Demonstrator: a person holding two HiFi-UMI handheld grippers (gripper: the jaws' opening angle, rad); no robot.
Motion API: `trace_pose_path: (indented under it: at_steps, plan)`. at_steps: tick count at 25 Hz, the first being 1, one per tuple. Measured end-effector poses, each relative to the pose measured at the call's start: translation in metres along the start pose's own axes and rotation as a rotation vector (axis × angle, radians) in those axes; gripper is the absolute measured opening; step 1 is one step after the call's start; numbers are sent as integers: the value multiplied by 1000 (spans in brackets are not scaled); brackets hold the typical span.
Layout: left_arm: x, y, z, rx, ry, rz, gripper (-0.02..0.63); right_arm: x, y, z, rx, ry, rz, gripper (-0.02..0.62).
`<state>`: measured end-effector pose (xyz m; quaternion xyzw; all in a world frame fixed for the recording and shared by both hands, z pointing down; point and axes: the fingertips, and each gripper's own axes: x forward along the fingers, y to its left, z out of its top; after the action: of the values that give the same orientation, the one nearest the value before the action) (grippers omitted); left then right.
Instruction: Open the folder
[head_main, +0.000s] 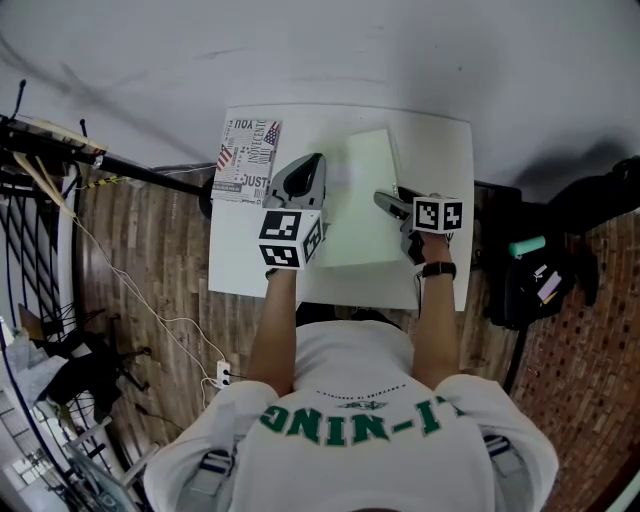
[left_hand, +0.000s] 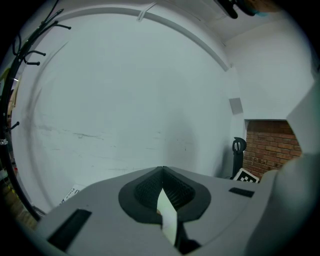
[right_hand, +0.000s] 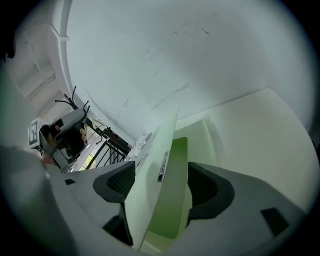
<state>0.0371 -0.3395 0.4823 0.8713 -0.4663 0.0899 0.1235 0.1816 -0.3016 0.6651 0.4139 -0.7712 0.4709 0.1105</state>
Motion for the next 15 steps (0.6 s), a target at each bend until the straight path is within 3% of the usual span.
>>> trace_pose_path:
  at_steps: [3,8,15]
  plan:
    - [-2,5,0,-3,-1,3,14,-1,3,2,35,-1,16,289]
    - [-6,13,2,-5,-9,10,14,-5,3,3,56,6,17,101]
    - [-14,17,11,3,-30,19,14,-7,13,6,77,14,3,92]
